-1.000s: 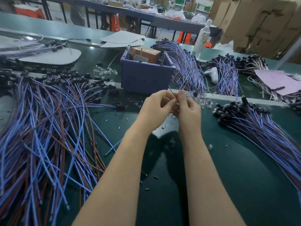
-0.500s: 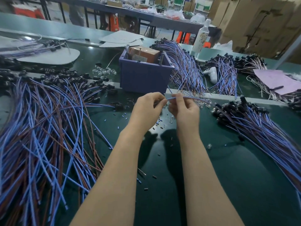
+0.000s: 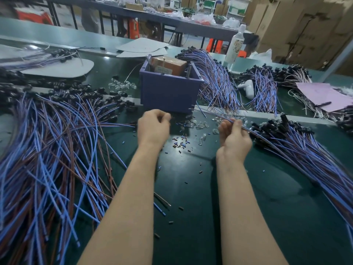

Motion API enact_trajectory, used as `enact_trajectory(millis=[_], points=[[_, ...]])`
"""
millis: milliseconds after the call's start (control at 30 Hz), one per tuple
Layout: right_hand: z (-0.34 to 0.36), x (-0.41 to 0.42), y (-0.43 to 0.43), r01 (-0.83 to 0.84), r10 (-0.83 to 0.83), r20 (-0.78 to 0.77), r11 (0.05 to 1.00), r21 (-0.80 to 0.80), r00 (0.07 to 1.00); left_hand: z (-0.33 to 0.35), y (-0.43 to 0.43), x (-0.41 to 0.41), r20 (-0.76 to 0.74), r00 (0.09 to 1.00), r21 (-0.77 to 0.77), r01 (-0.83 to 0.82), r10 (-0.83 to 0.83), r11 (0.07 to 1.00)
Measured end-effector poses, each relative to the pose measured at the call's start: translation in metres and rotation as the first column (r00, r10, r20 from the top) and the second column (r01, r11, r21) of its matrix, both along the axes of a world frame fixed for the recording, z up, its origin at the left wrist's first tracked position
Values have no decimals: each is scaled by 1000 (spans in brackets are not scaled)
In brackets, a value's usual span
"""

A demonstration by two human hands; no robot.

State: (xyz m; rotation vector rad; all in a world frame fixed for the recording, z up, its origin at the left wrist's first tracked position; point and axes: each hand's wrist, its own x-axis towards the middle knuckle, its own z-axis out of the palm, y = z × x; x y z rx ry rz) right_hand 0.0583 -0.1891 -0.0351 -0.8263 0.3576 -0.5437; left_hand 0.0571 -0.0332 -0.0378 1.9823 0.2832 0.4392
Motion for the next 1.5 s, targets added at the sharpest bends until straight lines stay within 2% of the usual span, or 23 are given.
enact_trajectory(millis=[67, 133, 267, 333, 433, 600, 700, 767, 800, 867, 933, 967, 1033, 1067, 1133, 1200, 1367, 1500], points=[[2, 0, -9, 36, -36, 9, 997, 70, 999, 0, 9, 1, 3, 993, -73, -121, 121, 990], [2, -2, -5, -33, 31, 20, 993, 117, 999, 1, 6, -1, 15, 990, -81, -141, 143, 987], [4, -5, 16, -263, 258, 56, 927, 267, 965, 2, -13, -4, 10, 999, 46, 43, -44, 998], [5, -5, 20, -340, 335, 75, 874, 347, 939, 3, -19, -6, 25, 978, -41, 207, -207, 977], [2, -6, 29, -424, 446, 12, 844, 329, 895, 6, -31, -10, 49, 924, -121, 382, -379, 916], [-4, -7, 37, -528, 545, -179, 838, 136, 819, 8, -33, -9, 148, 935, -422, 356, -324, 834], [-1, -10, 40, -626, 614, -238, 779, 31, 753, 7, -30, -9, 157, 946, -442, 324, -283, 837], [2, -13, 41, -641, 554, -346, 732, -231, 757, 6, -27, -6, 173, 966, -410, 248, -193, 878], [3, -14, 41, -598, 483, -355, 690, -409, 800, 5, -25, -4, 182, 973, -421, 205, -139, 884], [4, -17, 42, -347, 282, -218, 580, -737, 934, 3, -21, -2, 181, 983, -483, 120, -35, 867], [4, -19, 44, -33, 104, 14, 438, -899, 994, 2, -18, 0, 174, 984, -539, 63, 38, 840], [3, -20, 44, 44, 65, 72, 353, -935, 995, 1, -17, 1, 176, 983, -553, 48, 60, 832], [-2, -18, 43, 8, 59, 19, 184, -983, 998, 1, -18, 1, 186, 979, -568, 36, 85, 823], [-6, -17, 42, -59, 81, -48, 142, -988, 996, 2, -18, 1, 193, 977, -577, 37, 92, 816], [-11, -16, 43, -153, 125, -133, 165, -974, 983, 3, -20, 0, 207, 974, -609, 56, 90, 791], [-12, -16, 44, -161, 132, -133, 239, -958, 982, 3, -22, 0, 210, 976, -627, 94, 52, 773], [-9, -16, 45, -192, 148, -147, 371, -908, 978, 0, -28, -3, 101, 975, -485, 221, -197, 846], [-11, -16, 47, -228, 175, -166, 445, -866, 971, 0, -28, -4, 87, 971, -443, 238, -223, 864]])
